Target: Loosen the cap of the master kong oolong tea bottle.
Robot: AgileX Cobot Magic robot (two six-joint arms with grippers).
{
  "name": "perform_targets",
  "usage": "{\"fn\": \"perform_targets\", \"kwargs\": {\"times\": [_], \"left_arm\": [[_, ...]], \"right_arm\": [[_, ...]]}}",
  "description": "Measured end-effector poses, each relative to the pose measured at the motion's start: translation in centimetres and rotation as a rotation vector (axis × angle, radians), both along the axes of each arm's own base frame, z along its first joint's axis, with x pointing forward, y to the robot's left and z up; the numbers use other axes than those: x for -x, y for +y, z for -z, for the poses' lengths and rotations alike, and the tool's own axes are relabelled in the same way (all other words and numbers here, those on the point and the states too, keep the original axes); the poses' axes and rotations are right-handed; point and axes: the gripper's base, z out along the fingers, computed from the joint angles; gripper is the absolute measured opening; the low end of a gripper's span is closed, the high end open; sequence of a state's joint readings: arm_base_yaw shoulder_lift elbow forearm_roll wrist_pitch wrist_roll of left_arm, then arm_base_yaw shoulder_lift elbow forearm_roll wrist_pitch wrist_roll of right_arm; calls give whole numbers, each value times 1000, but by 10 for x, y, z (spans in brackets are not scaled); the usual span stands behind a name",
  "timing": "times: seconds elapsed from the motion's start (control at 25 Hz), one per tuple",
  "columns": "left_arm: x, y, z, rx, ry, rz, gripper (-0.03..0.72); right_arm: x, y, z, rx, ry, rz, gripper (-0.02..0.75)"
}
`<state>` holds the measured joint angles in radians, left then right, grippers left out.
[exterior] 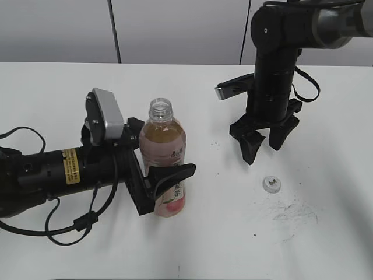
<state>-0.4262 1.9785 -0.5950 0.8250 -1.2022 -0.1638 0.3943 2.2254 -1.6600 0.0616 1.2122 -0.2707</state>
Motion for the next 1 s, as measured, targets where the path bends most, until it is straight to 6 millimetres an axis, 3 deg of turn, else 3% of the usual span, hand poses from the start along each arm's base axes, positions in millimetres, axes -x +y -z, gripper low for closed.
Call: {"fn": "perform_targets", "kwargs": {"times": [1.0], "left_arm": [[1, 3, -60, 105, -160, -34, 542]], "right_arm": [[0, 0, 0, 0, 0, 1, 565]]}}
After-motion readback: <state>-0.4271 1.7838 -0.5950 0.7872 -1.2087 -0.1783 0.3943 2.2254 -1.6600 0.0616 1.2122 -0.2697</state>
